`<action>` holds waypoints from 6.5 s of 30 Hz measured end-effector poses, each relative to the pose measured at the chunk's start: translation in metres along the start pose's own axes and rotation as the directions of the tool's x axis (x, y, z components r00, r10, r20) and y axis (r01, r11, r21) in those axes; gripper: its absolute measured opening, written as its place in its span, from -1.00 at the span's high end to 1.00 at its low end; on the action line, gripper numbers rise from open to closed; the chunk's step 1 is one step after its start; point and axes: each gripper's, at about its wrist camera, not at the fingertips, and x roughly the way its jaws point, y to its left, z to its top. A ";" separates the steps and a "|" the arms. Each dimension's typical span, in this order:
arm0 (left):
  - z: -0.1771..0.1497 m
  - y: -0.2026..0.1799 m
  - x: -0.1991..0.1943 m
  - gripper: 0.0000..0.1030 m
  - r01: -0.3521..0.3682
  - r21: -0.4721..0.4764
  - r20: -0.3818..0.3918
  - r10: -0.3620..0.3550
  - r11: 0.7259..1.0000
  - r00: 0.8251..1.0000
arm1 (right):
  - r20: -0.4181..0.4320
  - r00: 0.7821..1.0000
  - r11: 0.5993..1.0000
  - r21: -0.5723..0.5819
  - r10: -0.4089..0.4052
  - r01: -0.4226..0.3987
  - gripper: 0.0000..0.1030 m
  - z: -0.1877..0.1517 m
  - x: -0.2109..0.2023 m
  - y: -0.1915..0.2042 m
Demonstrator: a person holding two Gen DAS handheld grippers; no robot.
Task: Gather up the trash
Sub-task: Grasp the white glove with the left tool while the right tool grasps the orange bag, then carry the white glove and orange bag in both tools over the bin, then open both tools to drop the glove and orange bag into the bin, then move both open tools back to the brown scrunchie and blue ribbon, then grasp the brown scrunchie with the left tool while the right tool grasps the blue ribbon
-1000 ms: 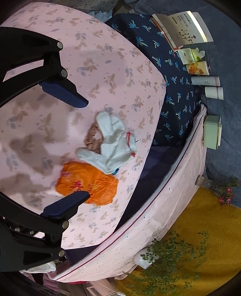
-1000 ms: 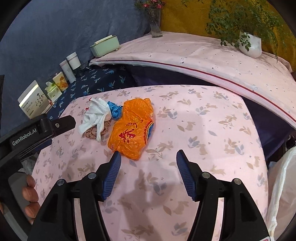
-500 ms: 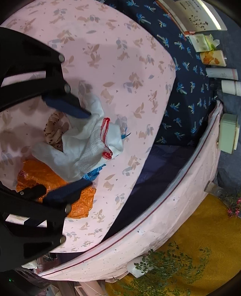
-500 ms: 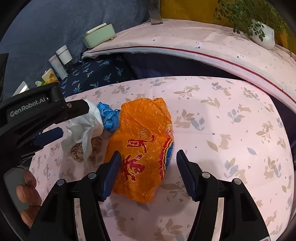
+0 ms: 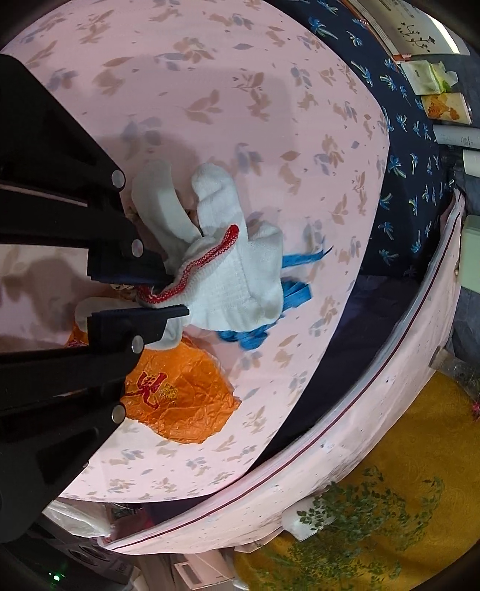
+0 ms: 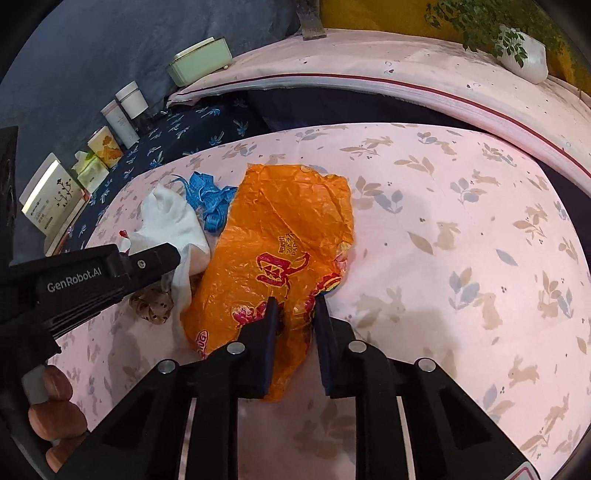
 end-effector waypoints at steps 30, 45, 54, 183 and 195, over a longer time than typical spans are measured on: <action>-0.089 -0.173 -0.121 0.84 0.080 0.275 0.107 -0.113 0.958 0.988 | 0.278 0.956 0.993 0.098 -0.091 0.066 0.81 -0.049 -0.197 -0.102; -0.135 -0.268 -0.122 0.83 0.137 0.446 0.056 -0.180 0.885 0.982 | 0.317 0.921 0.947 0.293 -0.224 0.129 0.81 -0.079 -0.245 -0.206; -0.170 -0.322 -0.115 0.83 0.191 0.537 -0.009 -0.221 0.822 0.975 | 0.313 0.902 0.903 0.397 -0.299 0.162 0.81 -0.103 -0.266 -0.261; -0.051 -0.002 -0.022 0.85 -0.172 0.029 0.025 0.172 0.985 0.985 | 0.127 0.986 0.991 -0.067 -0.105 0.114 -0.17 -0.024 -0.089 -0.027; 0.009 0.056 -0.037 0.85 -0.229 -0.055 0.110 0.234 0.972 0.966 | 0.068 0.998 0.985 -0.171 0.009 0.003 -0.17 0.036 -0.014 0.051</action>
